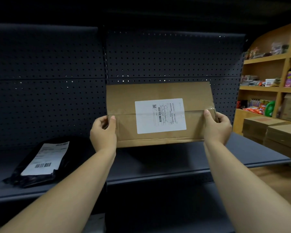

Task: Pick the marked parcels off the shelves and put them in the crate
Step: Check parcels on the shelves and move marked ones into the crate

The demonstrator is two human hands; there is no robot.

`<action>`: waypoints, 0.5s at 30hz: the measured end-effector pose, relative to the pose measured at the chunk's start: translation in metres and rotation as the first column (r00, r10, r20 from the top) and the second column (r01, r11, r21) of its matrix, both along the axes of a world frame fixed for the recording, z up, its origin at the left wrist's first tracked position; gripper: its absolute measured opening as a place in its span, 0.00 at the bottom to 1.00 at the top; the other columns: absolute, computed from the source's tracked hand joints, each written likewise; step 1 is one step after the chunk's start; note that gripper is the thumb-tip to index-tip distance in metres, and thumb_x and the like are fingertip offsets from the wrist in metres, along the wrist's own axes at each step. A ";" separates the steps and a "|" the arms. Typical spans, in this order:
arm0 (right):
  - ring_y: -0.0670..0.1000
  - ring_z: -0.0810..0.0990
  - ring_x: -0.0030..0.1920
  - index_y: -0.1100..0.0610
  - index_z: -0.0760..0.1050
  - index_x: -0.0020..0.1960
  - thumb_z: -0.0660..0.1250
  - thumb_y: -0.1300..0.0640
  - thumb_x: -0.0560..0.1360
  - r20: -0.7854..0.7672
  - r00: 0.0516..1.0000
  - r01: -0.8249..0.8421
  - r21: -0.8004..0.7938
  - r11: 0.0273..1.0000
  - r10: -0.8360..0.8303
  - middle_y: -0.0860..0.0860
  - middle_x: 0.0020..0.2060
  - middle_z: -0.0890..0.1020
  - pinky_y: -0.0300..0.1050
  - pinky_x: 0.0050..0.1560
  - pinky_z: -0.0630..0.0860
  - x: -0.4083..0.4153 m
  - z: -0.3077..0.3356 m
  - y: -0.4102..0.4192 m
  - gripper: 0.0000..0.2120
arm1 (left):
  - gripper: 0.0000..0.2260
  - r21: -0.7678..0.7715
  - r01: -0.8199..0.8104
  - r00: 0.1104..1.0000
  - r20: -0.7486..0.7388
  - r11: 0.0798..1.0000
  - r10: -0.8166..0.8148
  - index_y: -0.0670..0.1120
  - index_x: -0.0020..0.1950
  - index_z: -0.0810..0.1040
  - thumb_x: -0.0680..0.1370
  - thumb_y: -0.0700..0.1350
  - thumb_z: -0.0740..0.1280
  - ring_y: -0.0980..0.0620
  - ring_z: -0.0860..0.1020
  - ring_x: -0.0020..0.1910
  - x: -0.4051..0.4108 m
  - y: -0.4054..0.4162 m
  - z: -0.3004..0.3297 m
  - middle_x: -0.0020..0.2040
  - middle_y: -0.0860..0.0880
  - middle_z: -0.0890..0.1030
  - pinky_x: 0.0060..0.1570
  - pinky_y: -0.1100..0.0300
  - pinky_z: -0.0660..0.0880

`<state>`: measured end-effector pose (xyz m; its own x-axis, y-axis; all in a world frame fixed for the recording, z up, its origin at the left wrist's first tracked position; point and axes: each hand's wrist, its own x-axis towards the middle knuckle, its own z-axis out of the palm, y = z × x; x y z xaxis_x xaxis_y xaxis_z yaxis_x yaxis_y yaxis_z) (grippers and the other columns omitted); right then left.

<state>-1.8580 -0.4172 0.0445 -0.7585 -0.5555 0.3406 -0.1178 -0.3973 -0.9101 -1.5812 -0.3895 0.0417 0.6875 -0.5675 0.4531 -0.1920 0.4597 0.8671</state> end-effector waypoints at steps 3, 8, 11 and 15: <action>0.48 0.77 0.47 0.45 0.74 0.48 0.68 0.38 0.68 -0.034 0.999 0.008 0.027 1.000 -0.008 0.43 0.45 0.79 0.48 0.45 0.75 -0.001 0.009 -0.001 0.15 | 0.05 0.017 -0.008 1.000 0.003 1.000 0.008 0.52 0.49 0.77 0.76 0.51 0.68 0.62 0.75 0.42 0.002 -0.001 0.005 0.43 0.59 0.77 0.40 0.71 0.69; 0.52 0.78 0.44 0.50 0.76 0.50 0.69 0.40 0.69 -0.191 0.981 0.002 0.229 0.973 0.043 0.47 0.45 0.81 0.53 0.48 0.77 -0.016 0.051 -0.007 0.16 | 0.06 0.149 0.008 1.000 0.029 0.989 -0.012 0.51 0.47 0.77 0.75 0.53 0.68 0.60 0.73 0.38 0.008 -0.008 0.029 0.40 0.57 0.77 0.34 0.63 0.68; 0.55 0.76 0.39 0.54 0.76 0.46 0.72 0.43 0.69 -0.258 0.962 0.008 0.372 0.928 0.094 0.52 0.40 0.79 0.54 0.49 0.77 -0.022 0.076 -0.005 0.15 | 0.08 0.262 0.054 0.997 0.036 0.964 -0.066 0.50 0.48 0.78 0.74 0.53 0.69 0.56 0.74 0.38 0.012 -0.014 0.044 0.41 0.54 0.77 0.36 0.59 0.71; 0.53 0.73 0.30 0.59 0.75 0.33 0.72 0.49 0.70 -0.333 0.932 0.035 0.471 0.881 0.141 0.51 0.26 0.72 0.54 0.47 0.78 -0.023 0.087 -0.006 0.16 | 0.13 0.386 0.200 0.979 -0.044 0.901 -0.198 0.45 0.49 0.79 0.73 0.53 0.72 0.44 0.80 0.47 0.017 -0.021 0.055 0.48 0.44 0.81 0.50 0.47 0.79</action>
